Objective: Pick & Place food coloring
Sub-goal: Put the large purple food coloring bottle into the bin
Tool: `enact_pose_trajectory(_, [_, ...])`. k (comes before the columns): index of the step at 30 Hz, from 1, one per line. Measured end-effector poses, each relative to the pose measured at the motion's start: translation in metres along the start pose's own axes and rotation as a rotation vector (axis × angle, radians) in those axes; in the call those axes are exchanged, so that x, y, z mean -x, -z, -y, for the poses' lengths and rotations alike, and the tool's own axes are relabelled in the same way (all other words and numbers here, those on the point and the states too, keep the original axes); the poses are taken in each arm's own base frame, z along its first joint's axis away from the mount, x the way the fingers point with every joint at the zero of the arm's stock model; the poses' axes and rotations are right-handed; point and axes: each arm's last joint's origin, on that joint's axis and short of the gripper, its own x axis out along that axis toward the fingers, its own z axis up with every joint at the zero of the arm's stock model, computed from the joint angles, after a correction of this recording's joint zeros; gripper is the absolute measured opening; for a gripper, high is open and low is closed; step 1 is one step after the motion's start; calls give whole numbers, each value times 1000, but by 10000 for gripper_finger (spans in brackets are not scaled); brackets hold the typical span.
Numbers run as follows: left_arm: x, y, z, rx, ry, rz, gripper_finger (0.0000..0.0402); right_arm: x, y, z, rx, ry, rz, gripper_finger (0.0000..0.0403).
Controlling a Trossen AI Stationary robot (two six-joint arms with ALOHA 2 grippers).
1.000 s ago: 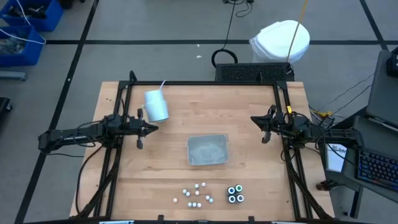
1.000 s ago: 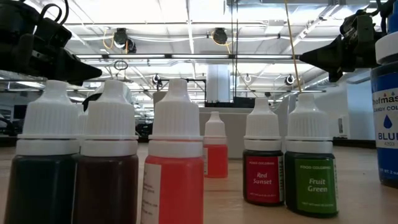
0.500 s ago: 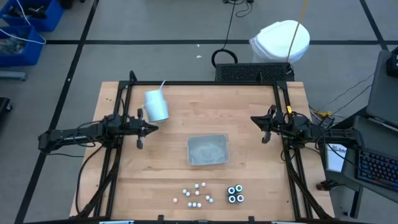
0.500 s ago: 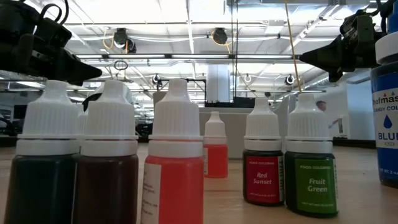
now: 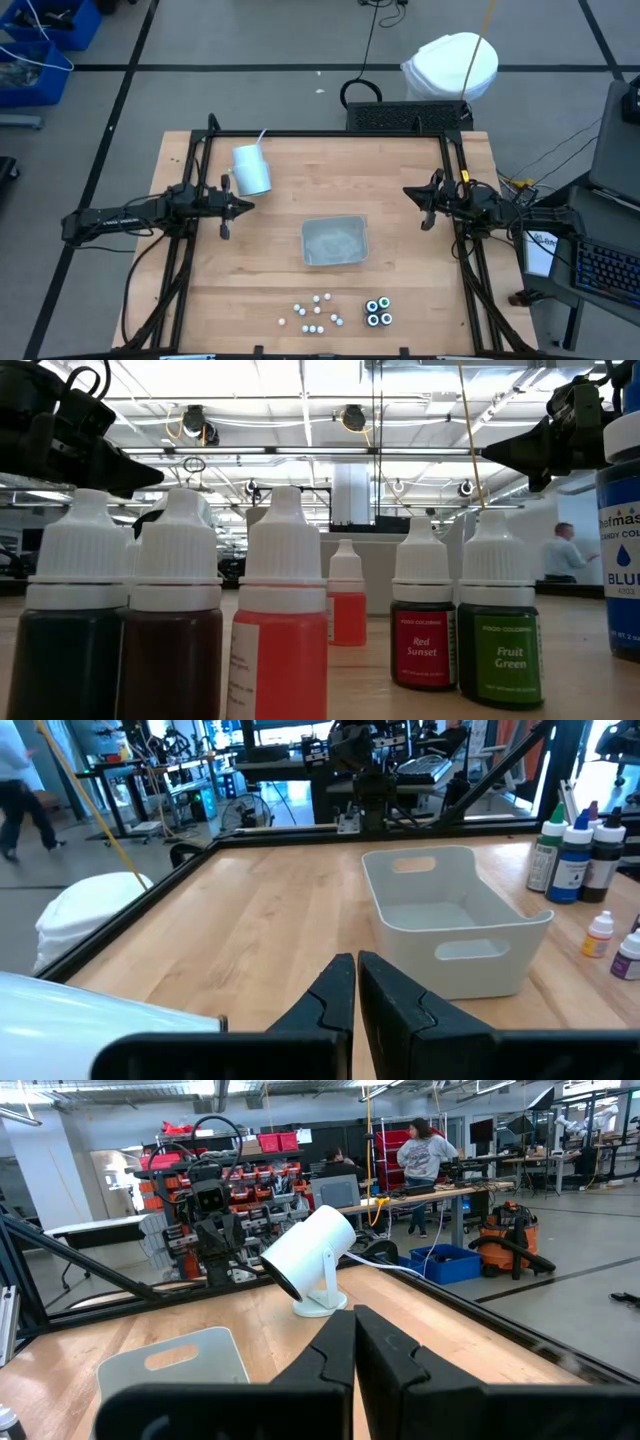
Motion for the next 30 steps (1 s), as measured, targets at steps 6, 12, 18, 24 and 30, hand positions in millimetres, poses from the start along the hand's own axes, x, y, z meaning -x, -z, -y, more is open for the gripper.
enact_pose_trajectory(6, [0, -2, 0, 27, -1, 21, 26, 0, 0, 0, 0, 0, 0, 0])
enact_pose_trajectory(12, [0, -5, 0, 34, -4, 54, 26, 0, 0, 0, 0, 0, 0, 0])
enact_pose_trajectory(18, [0, -6, -2, 46, -64, 54, 26, 0, -1, 0, -2, -1, 11, 0])
enact_pose_trajectory(24, [0, -5, -2, 80, -73, 49, 26, 1, -19, -2, 95, -13, 187, 0])
enact_pose_trajectory(30, [0, -5, -4, 82, -137, 47, 26, 2, -34, -10, 166, -119, 226, 0])
